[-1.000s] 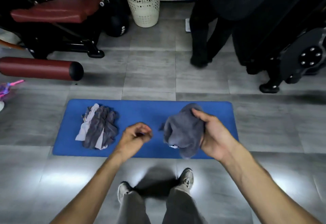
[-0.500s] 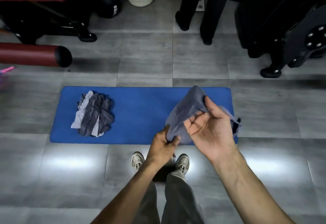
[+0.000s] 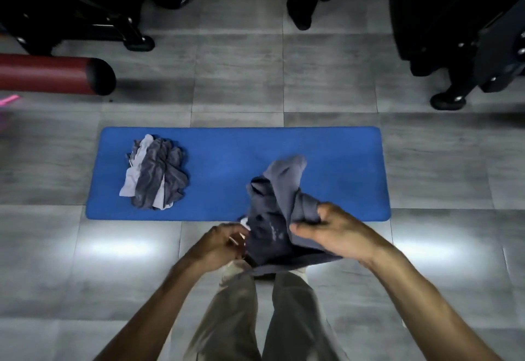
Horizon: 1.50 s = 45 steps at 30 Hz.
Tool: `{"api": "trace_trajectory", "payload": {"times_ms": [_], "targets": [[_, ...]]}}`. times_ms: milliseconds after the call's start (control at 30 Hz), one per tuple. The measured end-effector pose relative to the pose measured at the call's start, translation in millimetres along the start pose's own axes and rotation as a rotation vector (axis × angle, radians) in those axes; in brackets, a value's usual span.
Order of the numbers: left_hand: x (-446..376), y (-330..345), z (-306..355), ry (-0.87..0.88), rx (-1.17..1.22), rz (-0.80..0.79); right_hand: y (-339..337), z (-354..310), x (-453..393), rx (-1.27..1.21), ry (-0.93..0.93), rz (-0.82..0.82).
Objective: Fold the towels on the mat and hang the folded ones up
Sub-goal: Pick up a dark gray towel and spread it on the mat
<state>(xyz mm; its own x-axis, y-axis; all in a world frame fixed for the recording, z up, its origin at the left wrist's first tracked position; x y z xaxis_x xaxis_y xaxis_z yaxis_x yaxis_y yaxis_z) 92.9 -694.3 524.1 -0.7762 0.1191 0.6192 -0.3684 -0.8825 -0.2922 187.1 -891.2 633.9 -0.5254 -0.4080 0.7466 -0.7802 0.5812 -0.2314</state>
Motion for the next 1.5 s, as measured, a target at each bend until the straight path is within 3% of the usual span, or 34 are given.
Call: {"api": "trace_trajectory", "payload": {"times_ms": [67,167,233,367,500,600,767,933,1100,1233,1300,1500], "targets": [[-7,-20,3,-0.016,0.017,0.197,16,12,-5,0.256,-0.008,-0.033],[-21,-26,19,0.049,0.003,0.276,28,19,-9,0.254,-0.005,0.004],[-28,-15,26,0.078,-0.005,0.224,30,21,-9,0.264,0.001,0.053],[-34,10,26,0.155,-0.067,0.101,38,21,-2,0.545,-0.056,0.128],[-27,46,35,0.406,-0.093,-0.043,49,25,9,0.643,-0.252,0.080],[-22,69,33,0.533,-0.193,-0.064,48,34,14,0.694,-0.329,0.038],[-17,75,9,0.303,-0.132,-0.065,23,49,20,0.658,-0.283,0.110],[-17,86,18,0.280,-0.001,-0.185,4,63,13,0.731,-0.236,0.189],[-31,75,9,0.190,0.028,-0.225,-25,63,4,0.738,-0.221,0.429],[-47,45,10,0.152,-0.311,-0.277,-36,66,-7,0.762,-0.253,0.546],[-57,23,0,0.111,-0.488,-0.217,-46,68,-12,0.742,-0.265,0.590],[-74,-43,-48,-0.054,-0.718,0.140,-63,96,-46,0.754,-0.184,0.638]]}}
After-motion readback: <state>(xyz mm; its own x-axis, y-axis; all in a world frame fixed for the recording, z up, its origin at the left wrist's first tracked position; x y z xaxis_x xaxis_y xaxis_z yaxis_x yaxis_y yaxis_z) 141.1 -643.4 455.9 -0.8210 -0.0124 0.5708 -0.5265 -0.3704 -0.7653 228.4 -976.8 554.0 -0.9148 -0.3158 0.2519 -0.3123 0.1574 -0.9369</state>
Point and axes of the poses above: each hand's wrist, its own x-axis away from the middle knuckle, its own y-axis out of the palm, z = x × y, the point moved 6 cm from there along -x, towards the middle knuckle, and after that the axes turned 4 degrees about y, right-handed, at the moved point
